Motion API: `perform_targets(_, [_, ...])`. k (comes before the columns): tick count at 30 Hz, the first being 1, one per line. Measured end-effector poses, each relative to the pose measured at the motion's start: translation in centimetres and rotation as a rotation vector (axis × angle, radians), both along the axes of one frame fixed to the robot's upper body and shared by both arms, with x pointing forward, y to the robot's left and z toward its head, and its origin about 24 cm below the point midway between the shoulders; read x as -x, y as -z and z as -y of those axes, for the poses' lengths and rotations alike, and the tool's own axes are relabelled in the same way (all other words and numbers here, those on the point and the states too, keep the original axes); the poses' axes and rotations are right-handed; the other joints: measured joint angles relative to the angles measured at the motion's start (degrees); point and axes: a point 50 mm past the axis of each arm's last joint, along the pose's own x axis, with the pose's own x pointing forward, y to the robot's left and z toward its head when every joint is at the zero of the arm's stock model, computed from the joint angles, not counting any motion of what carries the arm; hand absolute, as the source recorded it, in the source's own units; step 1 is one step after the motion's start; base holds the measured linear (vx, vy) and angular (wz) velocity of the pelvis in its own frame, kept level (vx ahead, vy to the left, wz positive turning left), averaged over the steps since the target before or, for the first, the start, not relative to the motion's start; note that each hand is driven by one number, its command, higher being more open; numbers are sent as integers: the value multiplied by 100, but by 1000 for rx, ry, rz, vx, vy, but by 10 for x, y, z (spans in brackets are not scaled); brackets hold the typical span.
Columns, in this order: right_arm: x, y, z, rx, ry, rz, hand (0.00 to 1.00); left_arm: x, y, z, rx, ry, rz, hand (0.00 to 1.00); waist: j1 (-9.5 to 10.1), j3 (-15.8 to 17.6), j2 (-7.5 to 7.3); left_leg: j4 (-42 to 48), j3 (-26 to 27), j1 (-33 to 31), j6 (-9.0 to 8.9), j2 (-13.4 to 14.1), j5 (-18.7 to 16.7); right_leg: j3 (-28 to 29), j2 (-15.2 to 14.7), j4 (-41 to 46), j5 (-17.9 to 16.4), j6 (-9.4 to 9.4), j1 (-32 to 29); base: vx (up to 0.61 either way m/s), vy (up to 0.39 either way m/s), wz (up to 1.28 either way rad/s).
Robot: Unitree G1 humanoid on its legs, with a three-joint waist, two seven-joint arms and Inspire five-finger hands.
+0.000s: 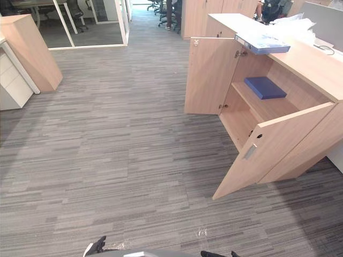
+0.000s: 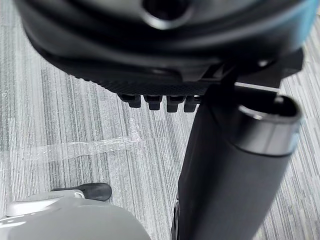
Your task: Walk over to the cabinet, pick up the folder, carry it to the office cabinet, place the folder inside the office cabinet, then close the office cabinet door
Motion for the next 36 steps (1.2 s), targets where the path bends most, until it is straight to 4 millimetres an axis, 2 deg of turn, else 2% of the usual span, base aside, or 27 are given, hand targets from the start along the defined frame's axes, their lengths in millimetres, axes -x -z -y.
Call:
perform_targets(19, [-4, 0, -2, -21, 34, 19, 100, -1, 1, -3, 22, -47, 1, 100, 2, 194, -43, -76, 55, 32, -51, 34, -13, 51, 34, -125, 39, 59, 30, -8, 1, -1])
perform_targets(20, [-5, 0, -3, -24, 39, 21, 100, -2, 0, -4, 21, -71, 7, 100, 1, 228, -75, 3, 62, -21, -124, 51, -63, 51, 44, -97, 6, 45, 12, 8, -31, 1])
perform_targets(21, [-6, 0, -5, -29, 45, 25, 100, -4, 0, -7, 17, -101, 17, 100, 1, 259, -109, 282, 67, -190, -215, 81, -203, 35, 64, 121, -107, -66, -110, 6, -39, 2])
perform_targets(22, [-6, 0, -5, -31, 53, 27, 100, -5, -1, -7, 17, -117, 25, 100, 0, 295, -111, 507, 78, -295, -254, 109, -322, 22, 80, 285, -207, -90, -183, -1, -50, 4])
perform_targets(23, [-8, 0, -5, -33, 76, 39, 100, -10, -2, -8, 19, -147, 50, 100, 1, 398, -99, 1109, 90, -514, -338, 192, -635, -16, 132, 640, -428, -142, -295, -29, -52, 7])
perform_targets(24, [-12, -1, -4, -27, 78, 57, 100, -12, -4, -8, 22, -181, 70, 100, 14, 479, -88, 1892, 228, -798, -501, 317, -910, -53, 176, 923, -674, -239, -359, -39, -44, 12])
perform_targets(25, [-12, -2, -5, -26, 76, 62, 100, -13, -4, -10, 23, -201, 82, 100, 17, 491, -97, 2501, 350, -1060, -541, 375, -967, -81, 178, 1047, -764, -273, -368, -33, -41, 15])
perform_targets(26, [-13, -2, -5, -25, 70, 66, 100, -17, -7, -11, 23, -236, 113, 100, 25, 557, -112, 3793, 517, -1610, -464, 523, -874, -95, 176, 1215, -906, -320, -309, 23, -31, 9])
perform_targets(27, [-13, -2, -4, -22, 69, 67, 100, -18, -8, -10, 26, -259, 129, 100, 44, 600, -101, 4321, 565, -1859, -386, 612, -921, -96, 181, 1285, -981, -336, -248, 99, -37, 4])
perform_targets(28, [-11, -2, -3, -13, 73, 63, 100, -20, -10, -10, 28, -285, 159, 100, 86, 610, -111, 4962, 645, -2208, -424, 797, -971, -94, 142, 1401, -1115, -340, -170, 186, -16, 0])
perform_targets(30, [-10, -2, -2, -8, 75, 55, 100, -24, -13, -10, 16, -284, 197, 100, 130, 588, -121, 4861, 771, -2446, -481, 998, -1008, -41, 2, 1456, -1232, -250, -24, 233, 34, -6])
perform_targets(32, [-11, -3, -2, -5, 76, 59, 100, -26, -15, -11, 9, -287, 209, 100, 169, 579, -124, 3964, 811, -2656, -505, 1067, -987, 99, -284, 1418, -1389, -46, 131, 299, 150, -24])
perform_targets(33, [-11, -3, -2, -5, 75, 62, 100, -26, -15, -11, 8, -286, 214, 100, 168, 578, -125, 3683, 798, -2708, -513, 1046, -969, 132, -373, 1396, -1445, -13, 163, 352, 234, -22])
perform_targets(35, [-12, -3, -1, -2, 77, 63, 100, -29, -16, -10, -1, -274, 220, 100, 168, 577, -118, 2418, 739, -2788, -501, 916, -576, 237, -764, 1357, -1763, 233, 344, 450, 346, -19])
perform_targets(36, [-11, -3, -1, 0, 79, 61, 100, -29, -16, -9, -5, -267, 218, 100, 168, 563, -100, 2167, 733, -2773, -499, 916, -473, 254, -841, 1351, -1858, 321, 394, 440, 370, -27])
